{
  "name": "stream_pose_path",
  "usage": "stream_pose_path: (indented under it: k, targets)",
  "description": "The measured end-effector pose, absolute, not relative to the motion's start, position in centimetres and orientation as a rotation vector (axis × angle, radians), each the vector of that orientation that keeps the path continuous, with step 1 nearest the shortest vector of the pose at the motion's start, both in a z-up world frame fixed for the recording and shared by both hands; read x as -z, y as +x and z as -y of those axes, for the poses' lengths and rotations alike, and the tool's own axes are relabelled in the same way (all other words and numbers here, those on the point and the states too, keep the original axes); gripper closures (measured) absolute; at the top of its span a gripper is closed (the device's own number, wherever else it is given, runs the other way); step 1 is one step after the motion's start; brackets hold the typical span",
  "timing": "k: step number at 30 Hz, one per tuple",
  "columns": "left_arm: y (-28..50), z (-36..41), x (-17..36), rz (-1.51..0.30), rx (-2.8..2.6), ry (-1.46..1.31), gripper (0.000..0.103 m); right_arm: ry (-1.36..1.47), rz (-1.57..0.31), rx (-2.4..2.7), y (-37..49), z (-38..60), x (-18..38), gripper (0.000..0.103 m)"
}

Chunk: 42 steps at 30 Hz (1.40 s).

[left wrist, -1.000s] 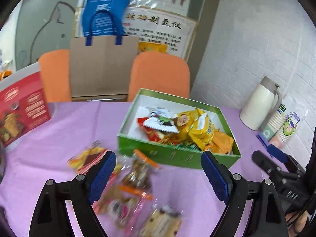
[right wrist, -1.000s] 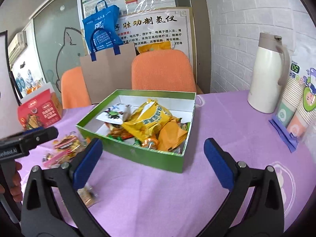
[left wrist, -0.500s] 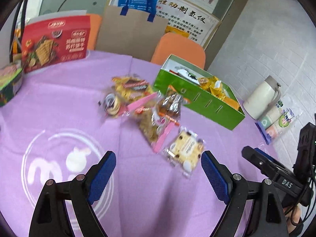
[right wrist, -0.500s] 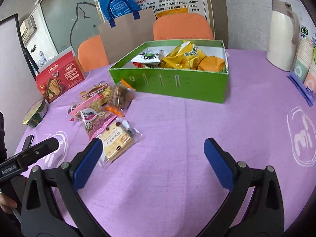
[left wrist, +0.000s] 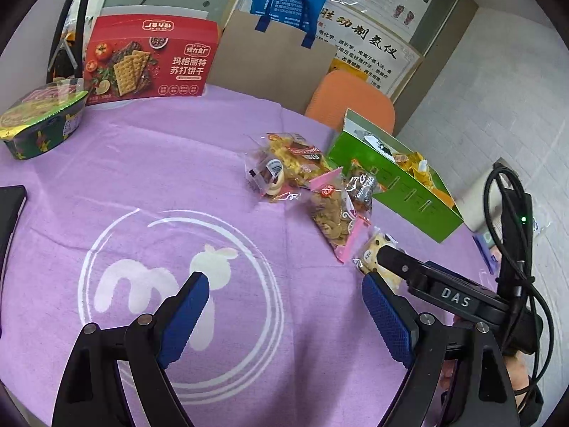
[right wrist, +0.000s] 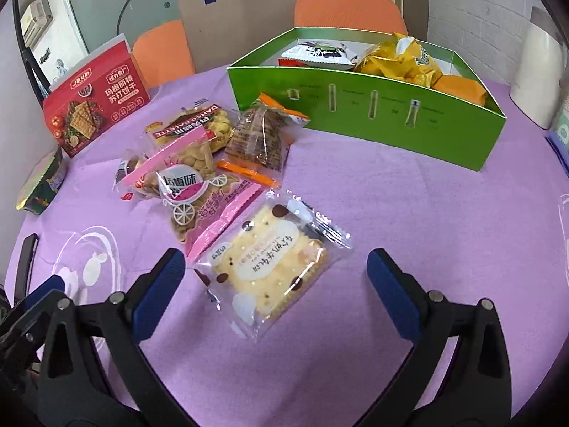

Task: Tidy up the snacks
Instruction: 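Move both open tools back to the remaining snack packets, then grasp the clear brown-bun packet with the left tool while the right tool grasps the chocolate-chip cracker packet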

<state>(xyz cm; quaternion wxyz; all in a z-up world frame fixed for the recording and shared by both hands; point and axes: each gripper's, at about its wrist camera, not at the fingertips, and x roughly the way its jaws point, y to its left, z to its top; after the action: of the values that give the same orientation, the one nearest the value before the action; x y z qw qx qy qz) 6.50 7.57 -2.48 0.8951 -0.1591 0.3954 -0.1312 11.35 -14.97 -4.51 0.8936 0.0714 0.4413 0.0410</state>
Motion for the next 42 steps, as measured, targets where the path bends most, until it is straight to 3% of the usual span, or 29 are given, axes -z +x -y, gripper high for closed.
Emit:
stream_pose_path:
  k: [7,14,18,20,21,22,25,30,35,39,42]
  targets:
    - [10.6,-8.6,1.3,-0.779,0.266,-0.324,0.013,0.218,-0.925,0.071,14.0,13.9,5.9,0.001]
    - [16.9,-9.1,1.5,-0.801,0.264,-0.326,0.014,0.089,-0.952,0.057,13.0,14.0,6.4,0.001]
    - [19.3,-8.0,3.3,-0.873,0.318,-0.359,0.021,0.079,-0.951,0.034,11.9,15.8,6.4,0.001]
    - [19.9,-7.3,4.2,-0.909,0.331,-0.343,0.035,0.074,-0.950,0.012,11.3,16.6,6.5,0.001]
    - [20.1,-7.0,4.8,-0.932,0.345,-0.346,0.049,0.072,-0.948,-0.001,10.9,17.1,6.5,0.004]
    - [20.0,-6.7,5.1,-0.943,0.362,-0.354,0.052,0.068,-0.943,-0.017,10.7,17.2,6.4,0.006]
    - [19.0,-6.6,5.0,-0.933,0.361,-0.344,0.055,0.040,-0.944,-0.050,10.1,17.8,6.2,0.018]
    - [15.5,-6.3,4.6,-0.928,0.357,-0.287,0.055,-0.002,-0.940,-0.078,8.7,19.4,5.7,0.049]
    - [10.6,-5.7,4.3,-0.928,0.389,-0.198,0.053,-0.036,-0.932,-0.209,7.5,19.9,5.4,0.047]
    - [8.8,-6.5,3.9,-0.937,0.384,-0.214,0.044,-0.164,-0.879,-0.248,7.6,19.4,4.8,0.025]
    - [8.3,-6.4,3.5,-0.928,0.386,-0.217,0.037,-0.270,-0.822,-0.324,8.7,18.8,4.3,0.020]
